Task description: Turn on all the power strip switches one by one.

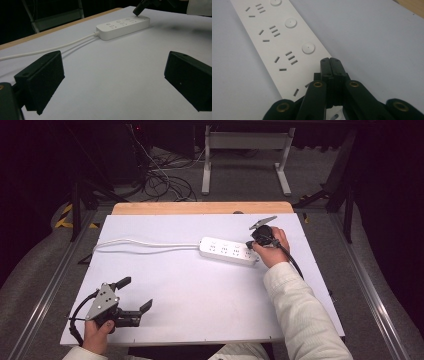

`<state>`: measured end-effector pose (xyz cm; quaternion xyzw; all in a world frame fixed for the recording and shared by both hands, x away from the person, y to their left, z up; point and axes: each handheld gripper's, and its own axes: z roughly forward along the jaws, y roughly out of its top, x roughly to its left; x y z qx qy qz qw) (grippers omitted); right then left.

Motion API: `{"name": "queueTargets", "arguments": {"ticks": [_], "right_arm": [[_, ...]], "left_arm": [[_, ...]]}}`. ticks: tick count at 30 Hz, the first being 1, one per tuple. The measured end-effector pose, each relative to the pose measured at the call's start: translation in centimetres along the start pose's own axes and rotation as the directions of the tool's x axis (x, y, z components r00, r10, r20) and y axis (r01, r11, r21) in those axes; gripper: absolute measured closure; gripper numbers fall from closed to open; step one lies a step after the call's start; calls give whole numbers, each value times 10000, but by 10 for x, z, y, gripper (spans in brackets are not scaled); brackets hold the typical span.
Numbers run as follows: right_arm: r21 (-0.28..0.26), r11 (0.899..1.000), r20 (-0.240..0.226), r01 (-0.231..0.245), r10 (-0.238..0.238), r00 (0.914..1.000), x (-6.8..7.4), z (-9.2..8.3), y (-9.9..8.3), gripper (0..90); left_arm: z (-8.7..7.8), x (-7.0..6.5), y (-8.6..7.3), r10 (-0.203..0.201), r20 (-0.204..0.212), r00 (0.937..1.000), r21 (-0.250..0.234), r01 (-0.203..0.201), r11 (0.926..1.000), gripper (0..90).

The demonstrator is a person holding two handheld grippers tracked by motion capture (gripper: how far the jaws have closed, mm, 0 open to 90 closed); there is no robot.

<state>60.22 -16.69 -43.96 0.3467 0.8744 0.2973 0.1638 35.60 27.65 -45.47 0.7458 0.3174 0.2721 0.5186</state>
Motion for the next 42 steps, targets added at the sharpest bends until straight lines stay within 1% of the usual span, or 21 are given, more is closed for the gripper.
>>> {"name": "queueTargets", "arguments": {"ticks": [8, 11, 19, 23, 25, 26, 31, 32, 33, 35, 37, 42], "right_arm": [[130, 9999, 9, -59, 59, 10000, 0, 2, 0, 900], [177, 9997, -51, -162, 163, 9999, 0, 2, 0, 900], [259, 9995, 54, -174, 172, 9998, 1, 3, 0, 900], [333, 9988, 158, -348, 343, 9993, 3, 4, 0, 900], [340, 9987, 168, -376, 370, 9992, 3, 4, 0, 900], [320, 9983, 141, -496, 492, 9987, 2, 4, 0, 900], [320, 9976, 154, -610, 605, 9981, 2, 4, 0, 900], [312, 9968, 133, -738, 734, 9972, 2, 5, -1, 900], [312, 9968, 133, -738, 734, 9972, 2, 5, -1, 900], [318, 9960, 163, -836, 831, 9964, 2, 5, -1, 900], [325, 9955, 167, -888, 883, 9960, 2, 5, -1, 900], [367, 9946, 270, -975, 966, 9950, 3, 6, -1, 900]], "left_arm": [[0, 0, 0, 7, -20, 10000, -1, -7, 10000, 30], [0, -1, 0, 0, -11, 10000, 5, 0, 10000, 30], [0, -1, 0, 14, -32, 10000, 16, -14, 10000, 30], [0, -1, 0, 20, -24, 10000, 1, -20, 10000, 30], [0, -1, 0, 26, -6, 10000, 26, -26, 10000, 30], [0, -1, 0, 24, -6, 10000, 26, -24, 10000, 30], [0, -1, 0, 21, -1, 10000, 36, -21, 10000, 29], [0, -1, 0, 22, 4, 10000, 39, -22, 10000, 29], [0, -1, 0, -19, 7, 10000, 35, 19, 10000, 29], [0, -1, 0, 68, 18, 10000, 39, -68, 10000, 30], [0, -1, 0, 74, 23, 10000, 32, -74, 10000, 30], [-1, -2, 0, -23, 50, 10000, 1, 23, 10000, 30]]}}
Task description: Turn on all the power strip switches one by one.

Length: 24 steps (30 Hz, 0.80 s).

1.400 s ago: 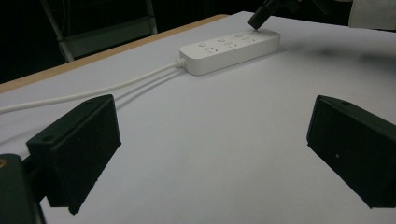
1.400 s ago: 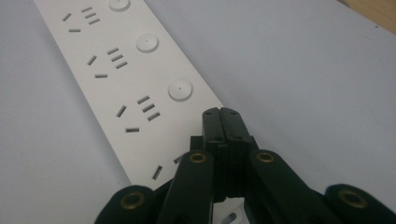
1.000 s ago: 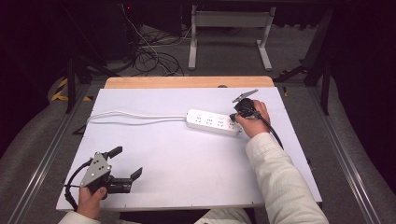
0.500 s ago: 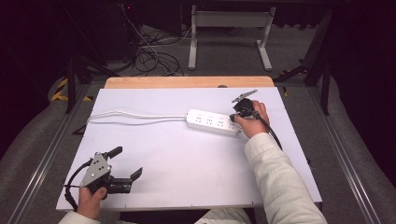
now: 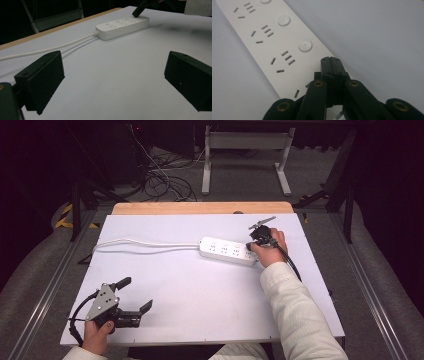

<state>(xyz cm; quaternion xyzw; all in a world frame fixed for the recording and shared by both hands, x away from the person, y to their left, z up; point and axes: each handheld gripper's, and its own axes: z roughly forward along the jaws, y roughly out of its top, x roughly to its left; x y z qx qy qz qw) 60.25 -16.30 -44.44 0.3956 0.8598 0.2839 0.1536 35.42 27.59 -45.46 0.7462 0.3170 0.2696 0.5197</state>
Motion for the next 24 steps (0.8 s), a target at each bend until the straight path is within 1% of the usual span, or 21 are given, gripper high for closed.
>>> {"name": "queueTargets", "arguments": {"ticks": [3, 4, 5, 7, 8, 9, 13, 16, 19, 21, 22, 24], "right_arm": [[-18, 9999, -65, 170, -170, 9998, -1, -2, 2, 900], [-105, 9991, 102, 421, -420, 9991, 1, -5, 4, 900], [-386, 9975, 145, 593, -588, 9982, 2, -8, 5, 900], [-1089, 9928, -212, 492, -518, 9984, 8, -18, 13, 900], [-1089, 9928, -212, 492, -518, 9984, 8, -18, 13, 900], [-1143, 9911, -254, 689, -722, 9971, 11, -21, 17, 900], [-1232, 9902, -374, 661, -712, 9968, 13, -21, 19, 900], [-1236, 9910, -555, 522, -594, 9967, 14, -14, 20, 900], [-1196, 9916, -642, 491, -571, 9963, 15, -9, 21, 900], [-1091, 9927, -631, 515, -587, 9963, 17, -2, 22, 900], [-1091, 9927, -631, 515, -587, 9963, 17, -2, 22, 900], [-975, 9940, -614, 498, -560, 9965, 16, 2, 23, 900]], "left_arm": [[0, 1, 0, 23, -33, 10000, 3, -23, 10000, 29], [0, 1, 0, 14, -39, 10000, -26, -14, 10000, 29], [0, 1, 0, 1, -42, 10000, -27, -1, 10000, 29], [1, 2, 0, -36, -56, 10000, -5, 36, 10000, 30], [1, 2, 0, -78, -45, 10000, -1, 78, 10000, 30], [2, 2, 0, -86, -43, 10000, 0, 86, 10000, 30], [1, 1, 0, -8, -74, 10000, -26, 8, 10000, 29], [1, 1, 0, -11, -80, 10000, -3, 11, 10000, 29], [1, 2, 0, -47, -67, 10000, 1, 47, 10000, 29], [1, 2, 0, -7, -74, 10000, -15, 7, 10000, 30], [1, 2, 0, -87, -66, 9999, -31, 87, 10000, 30], [1, 2, 0, -102, -69, 9999, -47, 101, 9999, 30]]}}
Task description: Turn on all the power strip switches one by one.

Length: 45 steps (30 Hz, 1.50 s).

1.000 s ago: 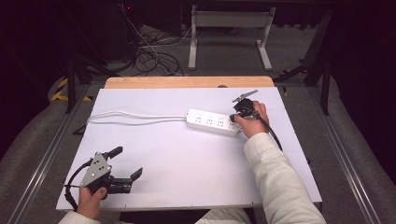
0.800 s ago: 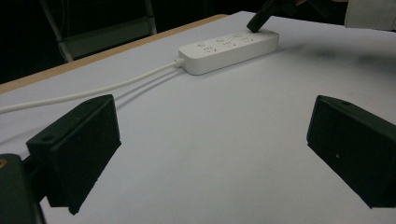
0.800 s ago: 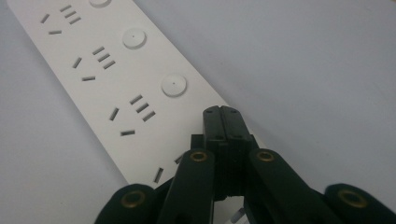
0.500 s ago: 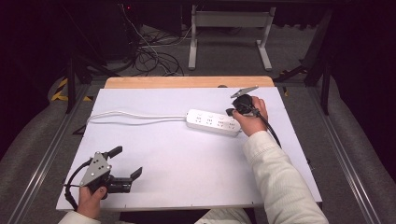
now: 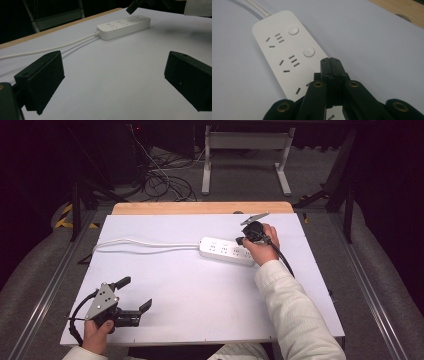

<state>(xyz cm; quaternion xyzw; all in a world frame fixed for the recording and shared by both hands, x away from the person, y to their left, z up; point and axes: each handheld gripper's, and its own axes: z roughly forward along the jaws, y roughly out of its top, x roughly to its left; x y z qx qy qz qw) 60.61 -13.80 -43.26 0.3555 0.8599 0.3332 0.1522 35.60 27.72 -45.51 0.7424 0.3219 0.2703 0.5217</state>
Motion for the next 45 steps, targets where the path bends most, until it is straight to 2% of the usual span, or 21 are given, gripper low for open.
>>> {"name": "queueTargets", "arguments": {"ticks": [9, 18, 21, 27, 31, 35, 39, 45], "right_arm": [[119, 9999, 28, 94, -94, 10000, 3, 12, -1, 900], [346, 9988, 204, 354, -362, 9991, 5, 14, -1, 900], [336, 9992, 176, 205, -211, 9996, 4, 15, -2, 900], [371, 9990, 270, 259, -269, 9993, 6, 16, -2, 900], [331, 9994, 209, -43, 37, 9998, 4, 16, -4, 900], [291, 9995, 343, 117, -127, 9993, 7, 17, -4, 900], [295, 9996, 353, 15, -26, 9994, 7, 17, -5, 900], [237, 9991, 270, -342, 335, 9991, 4, 17, -7, 900]], "left_arm": [[0, 0, 0, 12, 33, 10000, 7, -12, 10000, 30], [0, 0, 0, 0, 43, 10000, 13, 0, 10000, 30], [-1, 0, 0, 34, 60, 10000, 34, -35, 10000, 30], [0, -1, 0, 69, 35, 10000, 38, -70, 10000, 30], [-1, -1, 0, 71, 53, 10000, 40, -71, 10000, 30], [-1, -1, 0, 78, 73, 9999, 57, -78, 10000, 30], [-1, -1, 0, 77, 74, 9999, 32, -77, 10000, 30], [-1, -1, 0, 116, 87, 9999, 36, -117, 9999, 30]]}}
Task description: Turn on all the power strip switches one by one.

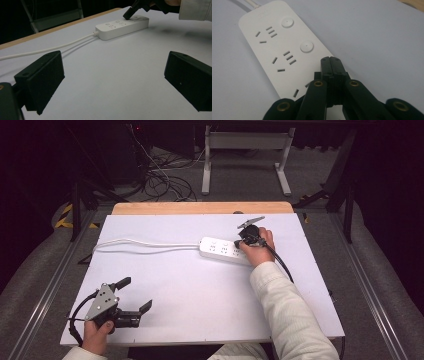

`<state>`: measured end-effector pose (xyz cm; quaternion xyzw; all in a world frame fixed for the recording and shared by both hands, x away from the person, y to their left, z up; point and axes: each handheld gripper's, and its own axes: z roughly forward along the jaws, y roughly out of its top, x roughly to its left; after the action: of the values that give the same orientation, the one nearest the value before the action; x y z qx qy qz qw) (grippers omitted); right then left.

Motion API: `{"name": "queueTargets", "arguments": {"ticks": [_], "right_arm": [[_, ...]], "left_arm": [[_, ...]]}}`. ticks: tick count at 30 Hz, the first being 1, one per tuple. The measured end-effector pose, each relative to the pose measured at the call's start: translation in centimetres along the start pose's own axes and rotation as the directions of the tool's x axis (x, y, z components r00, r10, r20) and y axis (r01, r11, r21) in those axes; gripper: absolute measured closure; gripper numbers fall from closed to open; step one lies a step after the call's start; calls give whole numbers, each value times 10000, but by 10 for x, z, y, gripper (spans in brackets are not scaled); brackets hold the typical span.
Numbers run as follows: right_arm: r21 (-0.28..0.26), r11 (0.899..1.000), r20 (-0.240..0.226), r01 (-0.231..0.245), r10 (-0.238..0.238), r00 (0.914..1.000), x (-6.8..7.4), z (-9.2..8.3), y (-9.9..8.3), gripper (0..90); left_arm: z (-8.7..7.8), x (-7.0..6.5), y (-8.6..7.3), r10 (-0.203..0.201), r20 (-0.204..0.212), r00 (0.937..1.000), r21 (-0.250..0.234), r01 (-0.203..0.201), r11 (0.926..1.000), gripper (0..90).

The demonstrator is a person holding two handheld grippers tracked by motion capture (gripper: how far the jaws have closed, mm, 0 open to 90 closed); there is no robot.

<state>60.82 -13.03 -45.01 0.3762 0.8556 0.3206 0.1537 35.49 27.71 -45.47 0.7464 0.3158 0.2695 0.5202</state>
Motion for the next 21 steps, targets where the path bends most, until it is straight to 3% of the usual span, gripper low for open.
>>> {"name": "queueTargets", "arguments": {"ticks": [5, 8, 9, 12, 21], "right_arm": [[2, 9989, 232, 470, -470, 9986, 5, -5, 6, 900], [-1187, 9918, -110, 475, -492, 9987, 9, -22, 18, 900], [-1311, 9903, -149, 465, -489, 9987, 11, -27, 22, 900], [-1222, 9891, -55, 819, -832, 9965, 14, -29, 26, 900], [-1362, 9870, -325, 855, -907, 9953, 23, -23, 34, 900]], "left_arm": [[0, 0, 0, -57, -26, 10000, -24, 57, 10000, 30], [1, 1, 0, -76, -39, 10000, -27, 76, 10000, 30], [1, 1, 0, -86, -24, 10000, -28, 86, 10000, 30], [1, 0, 0, -21, -35, 10000, 3, 21, 10000, 30], [0, 0, 0, -137, -16, 9999, -22, 137, 9999, 30]]}}
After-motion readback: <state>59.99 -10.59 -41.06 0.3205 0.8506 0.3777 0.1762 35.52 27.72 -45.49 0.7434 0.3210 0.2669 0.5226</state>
